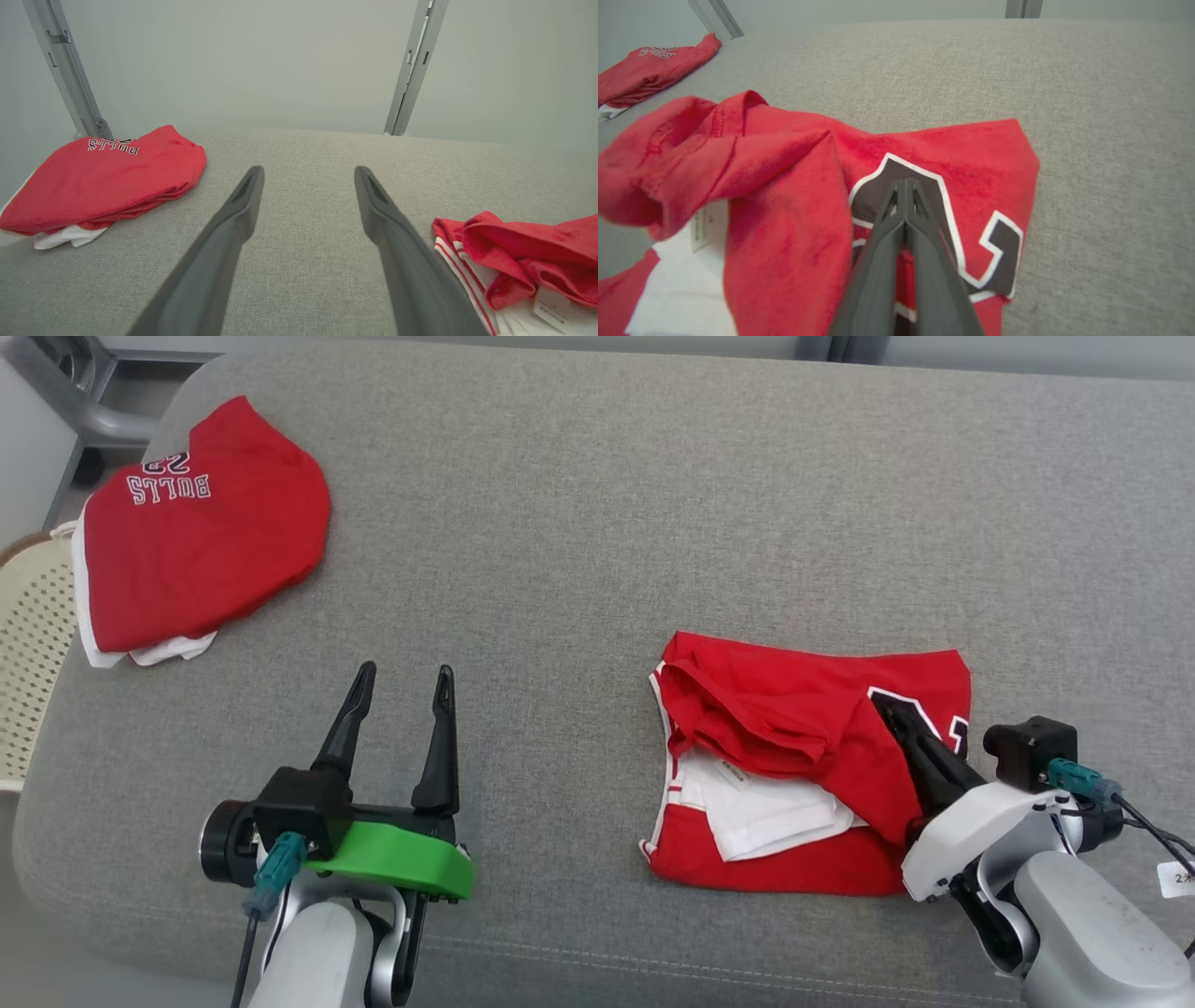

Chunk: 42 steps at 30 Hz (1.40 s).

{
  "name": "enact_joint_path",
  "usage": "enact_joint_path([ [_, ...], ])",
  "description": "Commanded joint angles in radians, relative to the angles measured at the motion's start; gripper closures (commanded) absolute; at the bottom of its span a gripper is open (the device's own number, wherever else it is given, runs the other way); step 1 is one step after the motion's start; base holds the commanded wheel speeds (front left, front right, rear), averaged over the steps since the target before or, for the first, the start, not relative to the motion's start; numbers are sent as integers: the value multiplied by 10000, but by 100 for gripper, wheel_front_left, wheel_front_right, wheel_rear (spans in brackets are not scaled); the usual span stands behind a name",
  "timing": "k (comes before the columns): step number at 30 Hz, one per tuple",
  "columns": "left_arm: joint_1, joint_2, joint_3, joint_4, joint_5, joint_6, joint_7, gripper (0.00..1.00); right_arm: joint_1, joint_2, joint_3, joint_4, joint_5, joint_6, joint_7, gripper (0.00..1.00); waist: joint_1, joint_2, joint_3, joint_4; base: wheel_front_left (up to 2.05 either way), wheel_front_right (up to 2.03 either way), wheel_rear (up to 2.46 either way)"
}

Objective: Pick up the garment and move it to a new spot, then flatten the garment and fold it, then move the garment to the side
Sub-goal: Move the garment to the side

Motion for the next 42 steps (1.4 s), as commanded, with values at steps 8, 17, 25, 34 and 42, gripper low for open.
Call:
enact_joint_path([
  [8,-230,-52,218,2,-9,86,-78,0,-452,-368,1700,26,911,-3,-169,100,-1,0,333,98,0,0,0],
  [17,-36,-99,301,-152,61,65,-81,0,-327,-948,2453,-933,891,-5,-237,100,-1,0,221,-111,0,0,0],
  [25,-56,-133,319,-221,74,1,-83,0,-435,-1169,3857,-1970,529,-5,232,100,-1,0,244,-165,0,0,0],
  [34,29,-179,368,-184,-12,-24,-83,0,-845,-1036,5276,-2032,696,-5,577,100,-1,0,196,-92,0,0,0],
  [42,187,-145,615,-208,81,43,-79,0,-467,-1055,4627,-2367,1820,-8,34,100,-1,0,8,-227,0,0,0],
])
